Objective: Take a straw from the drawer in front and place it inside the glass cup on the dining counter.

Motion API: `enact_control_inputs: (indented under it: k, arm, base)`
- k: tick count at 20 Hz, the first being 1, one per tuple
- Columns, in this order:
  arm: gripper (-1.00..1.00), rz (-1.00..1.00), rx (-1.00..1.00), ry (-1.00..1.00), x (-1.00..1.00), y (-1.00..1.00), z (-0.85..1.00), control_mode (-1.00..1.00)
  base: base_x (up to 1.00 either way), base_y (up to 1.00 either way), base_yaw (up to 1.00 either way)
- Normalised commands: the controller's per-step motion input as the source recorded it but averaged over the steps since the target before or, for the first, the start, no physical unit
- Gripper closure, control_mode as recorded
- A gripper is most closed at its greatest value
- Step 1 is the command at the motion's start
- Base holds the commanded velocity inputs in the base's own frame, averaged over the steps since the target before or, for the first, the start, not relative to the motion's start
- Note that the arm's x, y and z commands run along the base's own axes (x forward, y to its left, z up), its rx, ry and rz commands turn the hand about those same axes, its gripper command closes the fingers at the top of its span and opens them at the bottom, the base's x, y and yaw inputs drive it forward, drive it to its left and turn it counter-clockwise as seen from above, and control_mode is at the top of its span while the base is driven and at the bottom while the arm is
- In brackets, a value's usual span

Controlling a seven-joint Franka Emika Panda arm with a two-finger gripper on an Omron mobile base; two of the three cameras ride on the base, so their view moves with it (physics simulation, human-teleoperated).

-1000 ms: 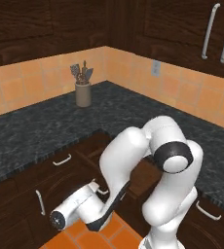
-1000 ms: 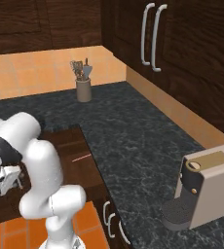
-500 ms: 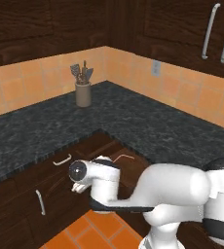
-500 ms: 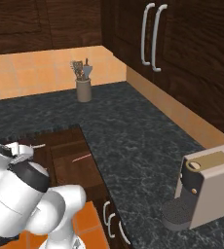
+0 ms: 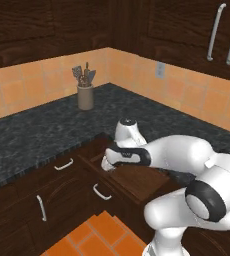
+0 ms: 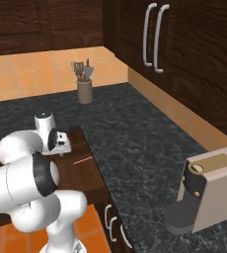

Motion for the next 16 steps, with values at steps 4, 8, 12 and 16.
enact_control_inputs:
  k: [4, 8, 12, 16]
  arm:
    - [-1.00, 0.00, 0.00, 0.34, 0.49, -0.02, -0.27, -1.00]
    - [-1.00, 0.00, -0.08, 0.12, 0.48, 0.00, -0.47, -1.00]
    - [-1.00, 0.00, -0.11, 0.06, 0.47, 0.00, -0.60, -1.00]
    - [-1.00, 0.00, -0.05, 0.02, 0.32, -0.01, -0.58, -1.00]
  base:
    - [0.00, 0.00, 0.00]
    - [0.00, 0.00, 0.00]
    - [0.00, 0.00, 0.00]
    - [0.00, 0.00, 0.00]
